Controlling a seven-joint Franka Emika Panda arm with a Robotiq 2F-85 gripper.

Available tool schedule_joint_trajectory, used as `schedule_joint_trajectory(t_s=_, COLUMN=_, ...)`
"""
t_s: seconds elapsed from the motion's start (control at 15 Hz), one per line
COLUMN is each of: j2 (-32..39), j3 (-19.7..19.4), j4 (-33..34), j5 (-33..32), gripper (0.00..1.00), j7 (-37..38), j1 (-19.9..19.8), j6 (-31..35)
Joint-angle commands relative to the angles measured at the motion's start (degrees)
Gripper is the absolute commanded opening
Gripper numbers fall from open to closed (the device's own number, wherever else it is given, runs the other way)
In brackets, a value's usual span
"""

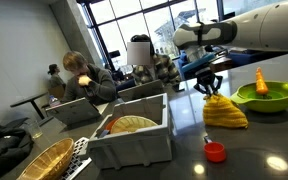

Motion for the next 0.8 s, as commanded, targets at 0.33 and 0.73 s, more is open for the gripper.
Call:
schedule_joint_trajectory(t_s=0.33, j2=0.0, j3=0.0, j4=0.0, j5=0.0, gripper=0.14, j7=0.0, j1=0.0, j6=0.0)
schedule_joint_trajectory(t_s=0.73, j2=0.42, j3=-1.1, j4=-3.16, j5=-0.51, gripper=0.43, j7=-1.92, j1=1.79, j6=0.4)
